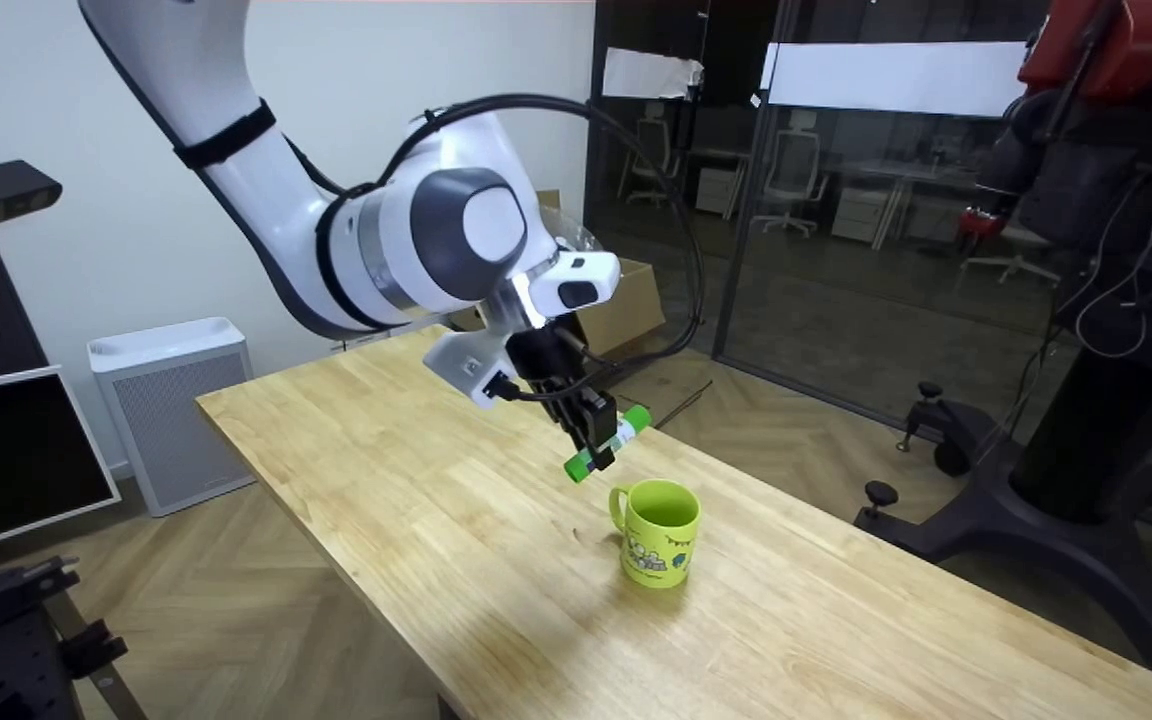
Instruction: Put the glue stick in the mug
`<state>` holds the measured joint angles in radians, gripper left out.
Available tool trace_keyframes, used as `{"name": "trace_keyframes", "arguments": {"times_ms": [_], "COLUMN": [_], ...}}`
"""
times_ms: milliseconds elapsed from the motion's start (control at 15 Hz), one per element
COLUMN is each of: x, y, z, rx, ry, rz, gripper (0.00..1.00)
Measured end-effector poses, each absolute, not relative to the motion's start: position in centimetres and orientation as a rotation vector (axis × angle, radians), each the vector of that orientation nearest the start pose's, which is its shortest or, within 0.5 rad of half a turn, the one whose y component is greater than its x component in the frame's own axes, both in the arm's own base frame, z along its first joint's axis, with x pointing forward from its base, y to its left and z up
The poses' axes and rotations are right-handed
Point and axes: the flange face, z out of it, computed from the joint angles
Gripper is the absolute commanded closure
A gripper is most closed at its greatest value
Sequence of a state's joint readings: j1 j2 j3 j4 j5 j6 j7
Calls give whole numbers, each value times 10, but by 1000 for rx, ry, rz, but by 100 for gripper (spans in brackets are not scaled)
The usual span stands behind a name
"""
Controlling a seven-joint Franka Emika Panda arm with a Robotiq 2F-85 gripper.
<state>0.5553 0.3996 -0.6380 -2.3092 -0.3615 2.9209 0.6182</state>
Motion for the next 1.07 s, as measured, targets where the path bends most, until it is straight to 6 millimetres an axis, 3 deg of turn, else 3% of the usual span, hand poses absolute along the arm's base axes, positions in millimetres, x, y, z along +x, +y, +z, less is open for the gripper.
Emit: {"name": "trace_keyframes", "arguments": {"times_ms": [67, 133, 400, 800, 933, 1067], "x": [547, 546, 546, 563, 569, 573], "y": [-26, -25, -31, -89, -94, -84], "z": [228, 228, 226, 241, 240, 230], "rx": [-3331, -3330, -3333, -3326, -3291, -3253], "ry": [487, 489, 504, 668, 758, 830], "rz": [-570, -569, -582, -928, -1019, -1075], "gripper": [71, 93, 93, 93, 93, 93]}}
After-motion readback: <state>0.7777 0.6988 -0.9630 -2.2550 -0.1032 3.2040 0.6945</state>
